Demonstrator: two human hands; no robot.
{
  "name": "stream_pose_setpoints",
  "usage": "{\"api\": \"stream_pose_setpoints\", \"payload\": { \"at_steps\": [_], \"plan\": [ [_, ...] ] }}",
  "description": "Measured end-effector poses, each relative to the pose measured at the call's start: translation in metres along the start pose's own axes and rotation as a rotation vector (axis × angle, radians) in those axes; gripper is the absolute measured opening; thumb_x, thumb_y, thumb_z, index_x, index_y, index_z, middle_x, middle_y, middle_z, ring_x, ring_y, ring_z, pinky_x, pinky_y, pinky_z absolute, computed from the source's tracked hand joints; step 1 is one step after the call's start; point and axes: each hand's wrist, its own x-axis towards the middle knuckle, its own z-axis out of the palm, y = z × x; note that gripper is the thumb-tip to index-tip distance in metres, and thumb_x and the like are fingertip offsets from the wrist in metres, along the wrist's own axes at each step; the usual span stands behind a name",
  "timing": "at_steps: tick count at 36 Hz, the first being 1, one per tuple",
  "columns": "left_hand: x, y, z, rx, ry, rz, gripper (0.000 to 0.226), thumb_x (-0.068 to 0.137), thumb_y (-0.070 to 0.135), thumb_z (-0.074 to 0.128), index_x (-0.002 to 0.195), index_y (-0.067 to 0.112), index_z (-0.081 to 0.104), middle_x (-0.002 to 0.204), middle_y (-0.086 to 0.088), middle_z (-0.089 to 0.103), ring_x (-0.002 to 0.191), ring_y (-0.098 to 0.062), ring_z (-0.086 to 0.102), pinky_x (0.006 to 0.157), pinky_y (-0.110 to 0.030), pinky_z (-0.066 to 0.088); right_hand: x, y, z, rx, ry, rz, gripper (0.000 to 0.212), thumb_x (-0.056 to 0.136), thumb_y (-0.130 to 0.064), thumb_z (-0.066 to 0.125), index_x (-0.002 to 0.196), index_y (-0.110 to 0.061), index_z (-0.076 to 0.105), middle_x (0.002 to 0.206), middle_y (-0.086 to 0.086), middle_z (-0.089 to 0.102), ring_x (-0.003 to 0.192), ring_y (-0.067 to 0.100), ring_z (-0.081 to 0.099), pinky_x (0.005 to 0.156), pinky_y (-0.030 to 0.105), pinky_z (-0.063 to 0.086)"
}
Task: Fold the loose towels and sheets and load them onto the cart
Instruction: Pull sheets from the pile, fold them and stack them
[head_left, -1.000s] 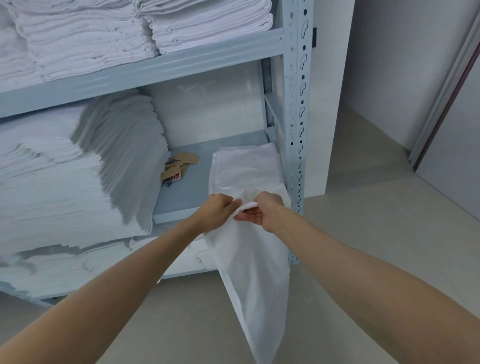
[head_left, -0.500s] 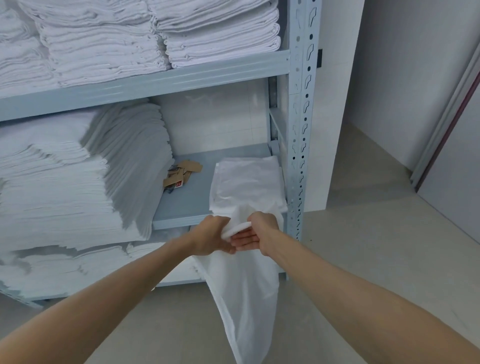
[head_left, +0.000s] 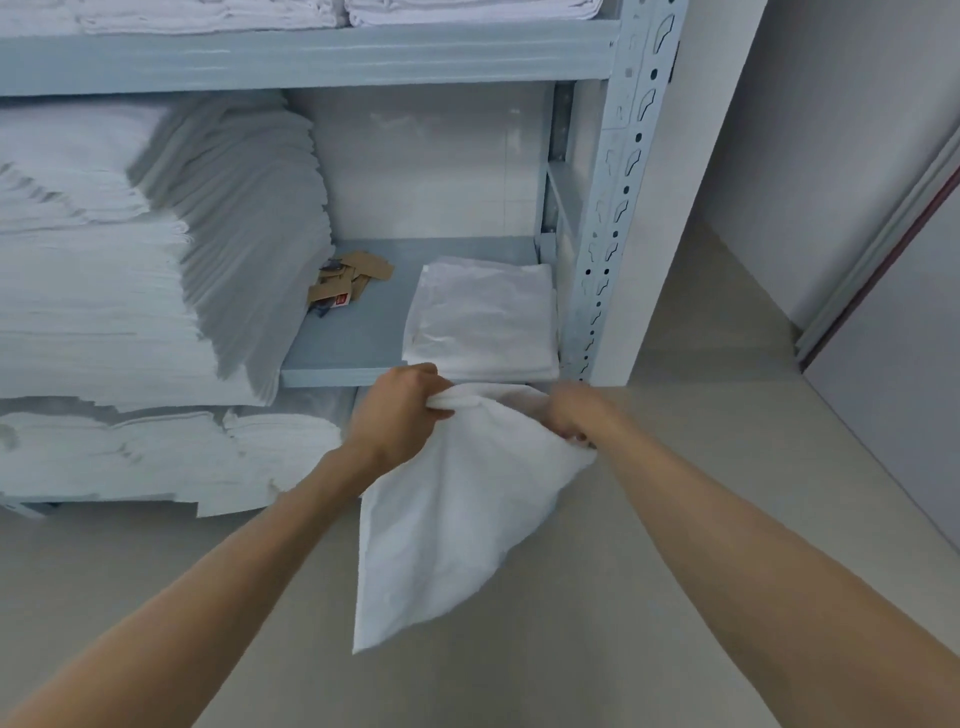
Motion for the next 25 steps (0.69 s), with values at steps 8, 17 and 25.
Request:
{"api": "stream_pose_setpoints", "payload": {
  "at_steps": [8, 17, 25],
  "plan": [
    [-0.044, 0.0, 0.0, -0.166, 0.289, -0.138, 0.029, 0.078, -0.01, 0.068, 0.088, 0.014, 0.081, 0.07, -0.006, 0.06, 0.063, -0.024, 0.056, 0.055, -0.04, 0.045, -0.025, 0.003, 0.045, 0.15, 0.065, 0.006, 0.029, 0.092, -0.027, 0.058, 0.114, -0.008, 0.058, 0.11, 0.011, 0.064, 0.099, 0.029, 0.062, 0.076, 0.031, 0.044],
    [-0.083, -0.022, -0.008, -0.192, 0.424, -0.219, 0.038, 0.074, -0.018, 0.065, 0.093, 0.012, 0.08, 0.069, 0.0, 0.055, 0.065, -0.026, 0.056, 0.057, -0.038, 0.047, -0.067, -0.014, 0.057, 0.45, -0.096, 0.136, 0.018, 0.073, -0.008, 0.065, 0.088, -0.001, 0.072, 0.072, 0.012, 0.075, 0.057, 0.028, 0.073, 0.063, 0.046, 0.063],
    [-0.094, -0.049, -0.021, -0.233, 0.363, -0.192, 0.041, 0.072, -0.019, 0.066, 0.094, 0.012, 0.08, 0.071, -0.006, 0.061, 0.066, -0.028, 0.058, 0.058, -0.043, 0.051, -0.076, -0.033, 0.054, 0.506, -0.06, 0.186, 0.018, 0.085, 0.001, 0.048, 0.09, 0.004, 0.065, 0.076, 0.021, 0.072, 0.058, 0.04, 0.071, 0.07, 0.053, 0.061]
  ]
}}
